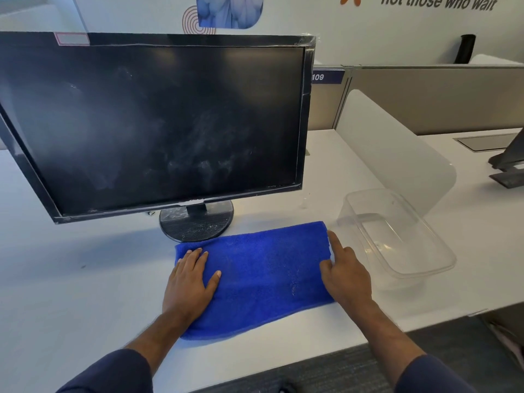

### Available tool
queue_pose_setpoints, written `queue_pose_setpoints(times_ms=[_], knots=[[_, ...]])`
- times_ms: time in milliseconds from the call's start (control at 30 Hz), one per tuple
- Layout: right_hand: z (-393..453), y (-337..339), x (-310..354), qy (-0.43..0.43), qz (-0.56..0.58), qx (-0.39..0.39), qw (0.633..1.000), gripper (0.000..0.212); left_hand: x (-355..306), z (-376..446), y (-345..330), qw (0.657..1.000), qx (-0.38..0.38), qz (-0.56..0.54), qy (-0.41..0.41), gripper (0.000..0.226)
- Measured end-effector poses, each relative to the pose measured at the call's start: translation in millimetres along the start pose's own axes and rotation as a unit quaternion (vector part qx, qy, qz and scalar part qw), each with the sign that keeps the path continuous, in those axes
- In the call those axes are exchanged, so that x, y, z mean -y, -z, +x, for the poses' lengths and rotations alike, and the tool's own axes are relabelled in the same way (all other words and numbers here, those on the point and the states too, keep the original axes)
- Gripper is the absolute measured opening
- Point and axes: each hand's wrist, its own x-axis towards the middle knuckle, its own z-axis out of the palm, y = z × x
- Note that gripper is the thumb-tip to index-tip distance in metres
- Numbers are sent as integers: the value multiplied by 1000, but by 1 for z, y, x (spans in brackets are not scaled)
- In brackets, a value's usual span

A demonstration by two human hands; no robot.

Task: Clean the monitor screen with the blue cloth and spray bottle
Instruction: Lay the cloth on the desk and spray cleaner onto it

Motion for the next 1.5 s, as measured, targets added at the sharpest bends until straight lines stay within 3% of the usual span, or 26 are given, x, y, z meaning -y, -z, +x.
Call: queue_pose_setpoints(times_ms=[233, 567, 867, 1067, 1300, 1500], knots=[[0, -1, 1, 59, 119, 15, 991, 65, -1, -1, 1, 1000, 5, -1, 4, 87], [0, -3, 4, 80, 99, 31, 991, 62, -1, -1, 1, 1000, 6, 0, 3, 85], [-3, -3, -6, 61, 66, -7, 996, 54, 0, -1, 0, 1000, 4, 3, 1, 86], [-9, 1, -6, 46, 136, -58, 988, 55, 0, -1, 1, 1000, 5, 4, 2, 85], [-18, -5, -4, 148, 161, 49, 975, 59, 0, -1, -1, 1000, 5, 8, -3, 85], [-30, -15, -3, 135, 137, 20, 981, 52, 0, -1, -2, 1000, 8, 6, -3, 81]])
